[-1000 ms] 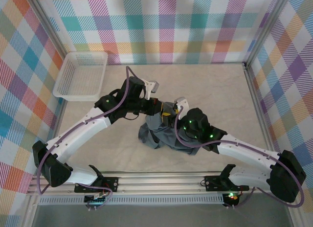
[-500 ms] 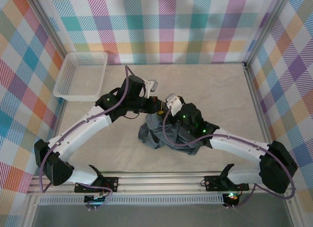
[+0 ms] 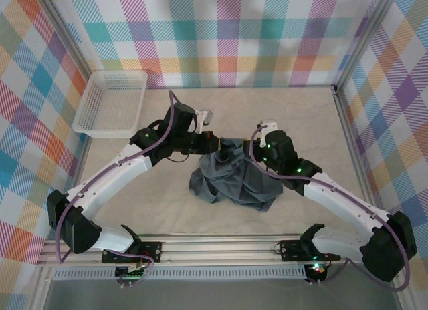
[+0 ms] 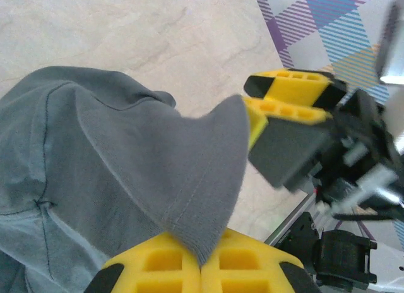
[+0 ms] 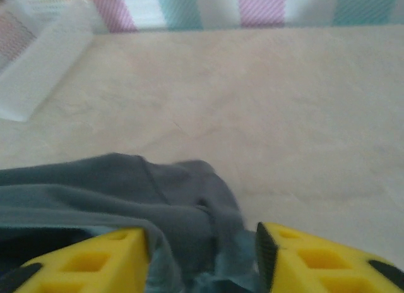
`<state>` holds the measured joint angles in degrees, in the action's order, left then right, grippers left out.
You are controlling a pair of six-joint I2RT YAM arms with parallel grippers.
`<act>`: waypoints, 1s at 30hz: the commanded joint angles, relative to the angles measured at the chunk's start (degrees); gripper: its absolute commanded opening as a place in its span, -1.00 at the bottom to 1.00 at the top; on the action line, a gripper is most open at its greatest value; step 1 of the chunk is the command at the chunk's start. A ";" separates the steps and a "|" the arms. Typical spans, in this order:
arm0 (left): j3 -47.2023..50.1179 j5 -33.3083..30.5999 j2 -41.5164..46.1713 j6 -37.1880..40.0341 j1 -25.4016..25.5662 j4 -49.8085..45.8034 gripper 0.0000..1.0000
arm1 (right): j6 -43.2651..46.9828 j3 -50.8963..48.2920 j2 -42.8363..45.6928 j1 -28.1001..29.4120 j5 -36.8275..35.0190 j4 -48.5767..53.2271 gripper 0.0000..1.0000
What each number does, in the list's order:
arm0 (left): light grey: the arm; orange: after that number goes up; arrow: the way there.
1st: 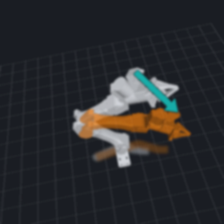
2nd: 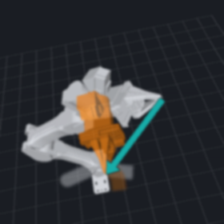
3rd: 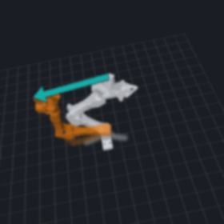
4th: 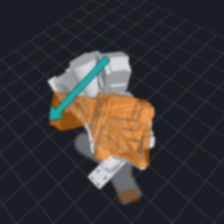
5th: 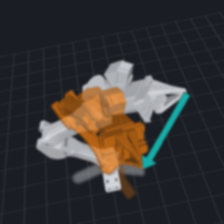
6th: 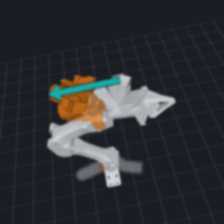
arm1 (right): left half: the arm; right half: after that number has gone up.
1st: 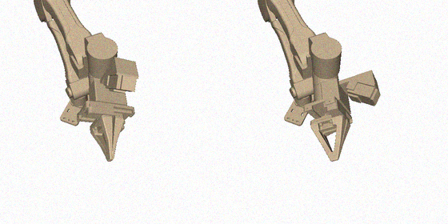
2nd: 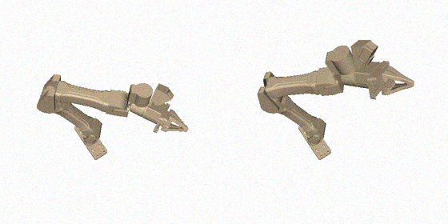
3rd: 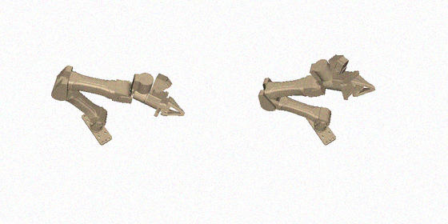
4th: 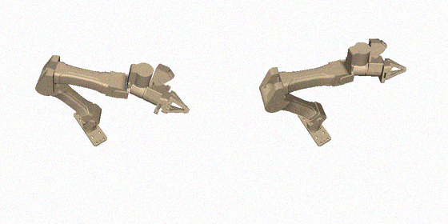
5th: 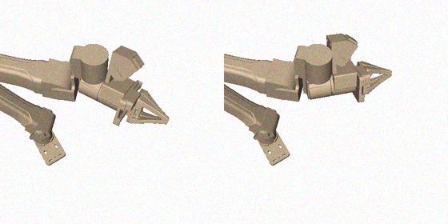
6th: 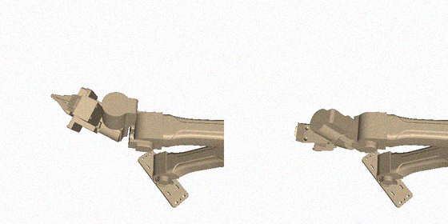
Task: Fold the inside-out t-shirt
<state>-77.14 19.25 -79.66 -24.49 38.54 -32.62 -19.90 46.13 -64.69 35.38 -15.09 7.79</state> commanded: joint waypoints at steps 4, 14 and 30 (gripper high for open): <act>0.16 0.65 1.10 0.31 -0.65 0.99 -1.00 | -3.44 0.80 -3.61 -2.77 4.17 10.35 -0.14; 1.43 0.83 0.64 -0.46 -0.67 2.24 -1.00 | 5.21 -5.10 7.15 9.96 12.28 -6.08 0.51; 0.83 1.13 0.64 -0.38 -0.66 1.77 -1.00 | 20.17 1.79 -8.60 14.73 -9.17 -14.58 0.45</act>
<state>-76.20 19.68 -79.66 -24.67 38.41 -31.35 -2.90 44.56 -72.69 49.87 -20.12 -4.82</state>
